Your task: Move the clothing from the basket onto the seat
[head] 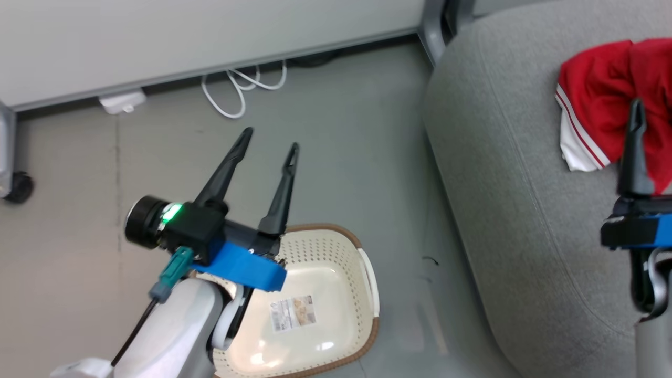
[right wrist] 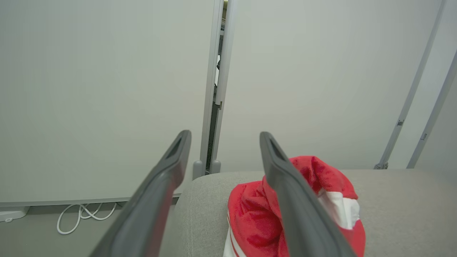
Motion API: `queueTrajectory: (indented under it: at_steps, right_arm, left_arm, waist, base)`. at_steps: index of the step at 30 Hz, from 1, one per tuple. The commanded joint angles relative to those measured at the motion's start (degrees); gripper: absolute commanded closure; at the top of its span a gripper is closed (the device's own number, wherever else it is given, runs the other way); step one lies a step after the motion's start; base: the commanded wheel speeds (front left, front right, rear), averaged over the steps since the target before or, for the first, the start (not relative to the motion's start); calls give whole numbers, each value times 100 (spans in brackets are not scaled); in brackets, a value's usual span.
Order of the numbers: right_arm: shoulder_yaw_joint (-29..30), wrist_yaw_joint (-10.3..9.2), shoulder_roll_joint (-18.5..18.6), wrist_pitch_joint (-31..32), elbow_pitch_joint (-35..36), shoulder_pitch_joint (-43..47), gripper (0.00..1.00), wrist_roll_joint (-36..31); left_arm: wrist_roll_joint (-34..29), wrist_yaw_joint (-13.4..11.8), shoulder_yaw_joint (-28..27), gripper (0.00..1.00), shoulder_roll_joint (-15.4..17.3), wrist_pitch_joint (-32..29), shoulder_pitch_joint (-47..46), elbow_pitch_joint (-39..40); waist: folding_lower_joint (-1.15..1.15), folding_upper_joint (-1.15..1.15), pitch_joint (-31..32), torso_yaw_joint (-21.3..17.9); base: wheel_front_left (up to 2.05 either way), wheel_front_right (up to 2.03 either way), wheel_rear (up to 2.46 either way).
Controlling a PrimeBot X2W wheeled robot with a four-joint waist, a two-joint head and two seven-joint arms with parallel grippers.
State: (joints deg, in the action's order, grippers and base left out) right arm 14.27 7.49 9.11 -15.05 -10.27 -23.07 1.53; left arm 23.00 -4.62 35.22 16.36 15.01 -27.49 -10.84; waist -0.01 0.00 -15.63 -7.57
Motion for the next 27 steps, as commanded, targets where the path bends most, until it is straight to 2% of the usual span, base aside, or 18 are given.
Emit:
queueTrajectory:
  at_steps: [1, 16, 27]
  right_arm:
    - [-109, 1, -74, -19, 84, 231, 0, 32]
    - [-847, 1, -443, -19, 209, 1179, 0, 170]
    - [-967, 1, -579, -19, 167, 1794, 0, 216]
  left_arm:
    - [-117, 34, -311, 0, -49, 23, 274, 116]
    - [-775, 431, -2283, 0, -506, 19, 1822, 269]
    - [-1132, 725, -2966, 0, -881, 19, 2428, 201]
  waist:
    - [1, 0, 334, 302]
    - [1, 0, 1119, 811]
    - [1, 0, 1478, 905]
  base:
    - [0, 0, 0]
    - [0, 0, 0]
    - [0, 0, 0]
